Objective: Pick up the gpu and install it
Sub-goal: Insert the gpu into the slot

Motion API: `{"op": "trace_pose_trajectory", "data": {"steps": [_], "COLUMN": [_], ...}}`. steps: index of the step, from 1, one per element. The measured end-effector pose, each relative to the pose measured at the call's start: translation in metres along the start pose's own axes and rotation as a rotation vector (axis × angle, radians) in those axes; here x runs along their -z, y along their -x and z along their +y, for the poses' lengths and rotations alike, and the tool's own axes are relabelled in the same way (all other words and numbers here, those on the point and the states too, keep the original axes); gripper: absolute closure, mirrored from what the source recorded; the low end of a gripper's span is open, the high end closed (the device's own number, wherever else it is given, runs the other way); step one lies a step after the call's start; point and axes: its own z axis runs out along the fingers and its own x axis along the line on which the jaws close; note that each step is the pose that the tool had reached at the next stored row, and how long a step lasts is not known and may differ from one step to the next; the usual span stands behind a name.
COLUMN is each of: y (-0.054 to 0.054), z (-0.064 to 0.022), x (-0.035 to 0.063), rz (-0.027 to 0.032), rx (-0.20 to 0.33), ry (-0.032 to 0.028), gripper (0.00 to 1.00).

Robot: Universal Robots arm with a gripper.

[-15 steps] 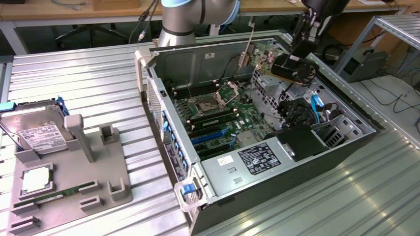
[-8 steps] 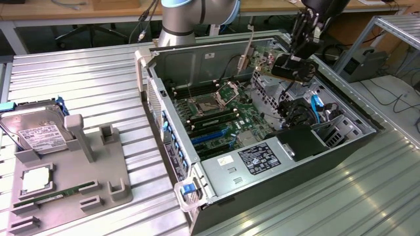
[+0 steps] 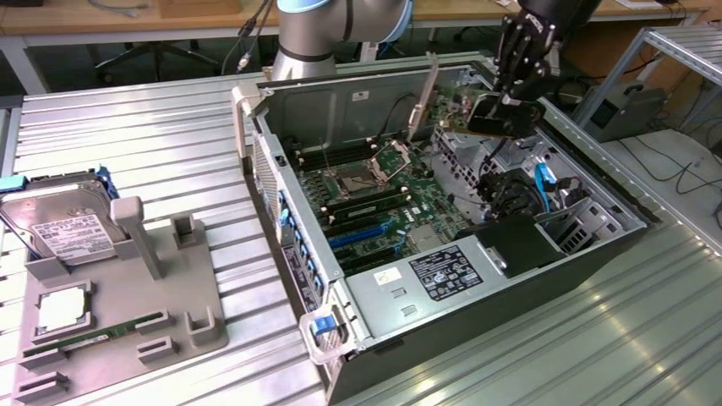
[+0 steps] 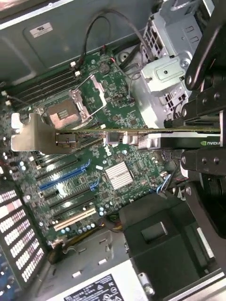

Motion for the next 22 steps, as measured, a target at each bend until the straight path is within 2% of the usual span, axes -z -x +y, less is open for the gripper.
{"op": "trace_pose_trajectory", "data": {"steps": [2, 5, 6, 9, 12, 18, 22], "y": [0.0000, 0.0000, 0.0000, 0.0000, 0.0000, 0.0002, 0.0002], "z": [0.0000, 0.0000, 0.0000, 0.0000, 0.0000, 0.0001, 0.0001], "x": [0.0000, 0.0000, 0.0000, 0.0000, 0.0000, -0.0001, -0.0003], "rz": [0.0014, 0.0027, 0.0036, 0.0049, 0.0069, 0.0091, 0.0092], "rx": [0.069, 0.141, 0.187, 0.253, 0.349, 0.471, 0.476], "ry": [0.0007, 0.0014, 0.0019, 0.0025, 0.0035, 0.0047, 0.0043], "gripper": [0.73, 0.73, 0.73, 0.73, 0.73, 0.73, 0.73]}}
